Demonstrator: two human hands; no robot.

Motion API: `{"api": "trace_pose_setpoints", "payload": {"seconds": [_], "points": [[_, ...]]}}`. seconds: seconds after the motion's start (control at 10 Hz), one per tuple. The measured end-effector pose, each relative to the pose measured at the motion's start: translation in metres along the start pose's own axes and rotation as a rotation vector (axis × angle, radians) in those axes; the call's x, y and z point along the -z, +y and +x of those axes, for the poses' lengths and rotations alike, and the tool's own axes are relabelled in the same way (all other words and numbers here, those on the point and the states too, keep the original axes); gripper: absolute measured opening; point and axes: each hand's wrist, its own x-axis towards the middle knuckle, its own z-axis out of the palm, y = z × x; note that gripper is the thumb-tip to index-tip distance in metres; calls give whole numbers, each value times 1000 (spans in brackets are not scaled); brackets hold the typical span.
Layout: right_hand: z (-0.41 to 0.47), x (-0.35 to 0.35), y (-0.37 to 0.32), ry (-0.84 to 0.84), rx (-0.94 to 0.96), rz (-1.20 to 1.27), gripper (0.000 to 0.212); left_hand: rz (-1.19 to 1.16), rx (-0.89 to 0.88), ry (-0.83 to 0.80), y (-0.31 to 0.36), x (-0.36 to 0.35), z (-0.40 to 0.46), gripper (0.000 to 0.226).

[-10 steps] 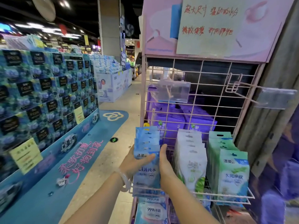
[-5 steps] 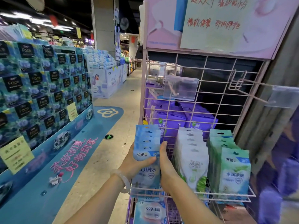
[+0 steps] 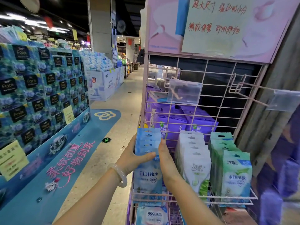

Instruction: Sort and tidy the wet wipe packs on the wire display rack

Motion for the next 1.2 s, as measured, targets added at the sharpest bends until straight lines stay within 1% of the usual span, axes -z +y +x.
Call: {"api": "trace_pose_setpoints", "payload": {"seconds": [0.1, 0.2, 0.3, 0.4, 0.5, 0.6, 0.7, 0.8, 0.9, 1.0, 1.1, 1.2], "points": [[1, 1, -1, 8, 36, -34, 90, 0, 1, 21, 1, 0, 4, 60], [-3, -2, -6, 9, 28, -72, 90, 35, 3, 22, 0, 1, 9, 58], [-12, -2, -11, 17, -26, -98, 98, 59, 39, -10, 1, 4, 6, 73], [-27, -5, -13, 150, 14, -251, 76, 277, 50, 177, 2, 0, -7, 101], [-54, -2, 0, 292, 170, -408, 55, 634, -254, 466, -3, -19, -33, 90], [-87, 17, 17, 441, 405, -600, 45, 944, -580, 320, -20, -42, -62, 68], [-108, 56, 31, 599, 382, -731, 49, 1137, -617, 161, -42, -56, -85, 57], [-117, 90, 40, 528, 135, -1085, 69, 1346, -445, 62, -52, -66, -99, 65], [-119, 111, 50, 340, 72, -1379, 110, 1566, -310, 34, -56, -75, -104, 66], [-121, 119, 50, 235, 78, -1398, 88, 1662, -278, 61, -53, -83, -108, 79], [-137, 125, 39, 81, 47, -1411, 71, 1721, -90, 31, -45, -97, -117, 87], [-166, 145, 14, -124, -24, -1299, 66, 1684, 119, 61, -39, -114, -118, 83]]}}
